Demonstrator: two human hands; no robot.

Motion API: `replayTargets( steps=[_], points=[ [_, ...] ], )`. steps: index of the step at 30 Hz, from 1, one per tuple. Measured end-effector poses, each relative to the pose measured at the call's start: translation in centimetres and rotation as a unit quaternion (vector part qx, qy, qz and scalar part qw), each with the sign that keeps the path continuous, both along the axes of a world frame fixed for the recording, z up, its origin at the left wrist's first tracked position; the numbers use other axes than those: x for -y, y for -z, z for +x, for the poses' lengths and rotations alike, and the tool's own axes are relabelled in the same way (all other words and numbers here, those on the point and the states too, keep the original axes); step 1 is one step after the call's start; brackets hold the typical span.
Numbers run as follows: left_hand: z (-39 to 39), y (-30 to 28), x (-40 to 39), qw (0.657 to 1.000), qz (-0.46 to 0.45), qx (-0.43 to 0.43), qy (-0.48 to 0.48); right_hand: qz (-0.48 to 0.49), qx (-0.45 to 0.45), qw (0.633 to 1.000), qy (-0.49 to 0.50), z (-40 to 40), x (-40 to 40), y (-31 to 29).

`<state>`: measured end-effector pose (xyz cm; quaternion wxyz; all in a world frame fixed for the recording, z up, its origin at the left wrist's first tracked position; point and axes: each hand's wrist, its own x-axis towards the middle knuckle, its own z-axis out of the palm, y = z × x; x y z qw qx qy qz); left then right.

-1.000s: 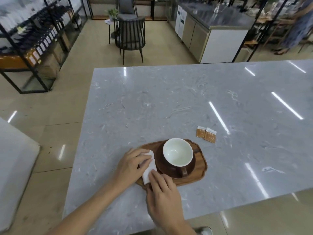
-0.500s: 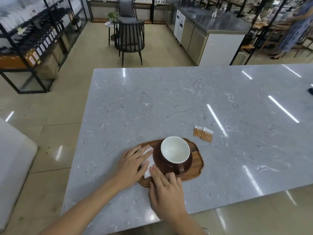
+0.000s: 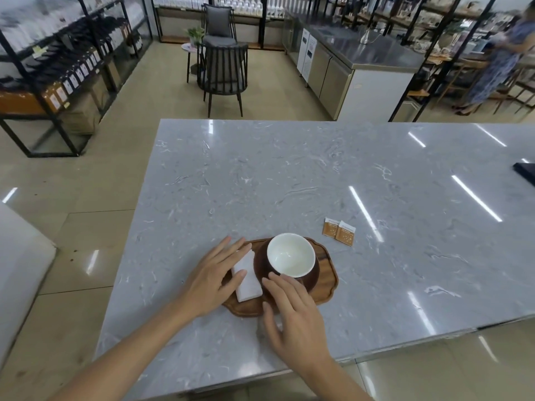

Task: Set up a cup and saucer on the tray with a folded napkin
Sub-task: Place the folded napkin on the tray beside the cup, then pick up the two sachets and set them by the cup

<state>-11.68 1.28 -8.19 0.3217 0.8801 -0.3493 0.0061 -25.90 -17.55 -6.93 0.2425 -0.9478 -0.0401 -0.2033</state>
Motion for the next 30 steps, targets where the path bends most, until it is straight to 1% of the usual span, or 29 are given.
replayTargets(
  steps=[3, 9, 13, 17, 19, 24, 26, 30],
  points=[
    [0.2, -1.6, 0.9, 1.0, -0.008, 0.026, -0.007, 0.017, 0.028, 0.999, -0.012, 0.5, 1.4, -1.5],
    [0.0, -5.8, 4.7, 0.996, -0.009, 0.081, -0.028, 0.005, 0.061, 0.998, -0.014, 1.9, 5.7, -3.8],
    [0.4, -7.8, 7.9, 0.993, -0.007, 0.108, -0.041, -0.005, 0.055, 0.998, 0.005, 3.4, 10.3, -4.7],
    [1.5, -8.6, 11.2, 0.992, -0.002, 0.103, -0.066, -0.005, 0.046, 0.997, 0.054, 5.4, 15.7, -4.3],
    [2.2, -8.7, 13.1, 0.993, 0.026, 0.087, -0.072, -0.007, 0.011, 0.997, 0.074, 6.8, 18.4, -3.6],
    [4.3, -8.3, 17.9, 0.992, 0.105, 0.021, -0.065, 0.03, -0.131, 0.986, 0.098, 10.6, 24.5, -1.4],
    [4.9, -8.0, 19.8, 0.99, 0.124, 0.001, -0.065, 0.038, -0.176, 0.979, 0.092, 11.9, 26.3, -0.4],
    [5.8, -7.3, 23.3, 0.984, 0.16, -0.043, -0.071, 0.045, -0.23, 0.969, 0.07, 13.5, 28.2, 1.6]
  ],
)
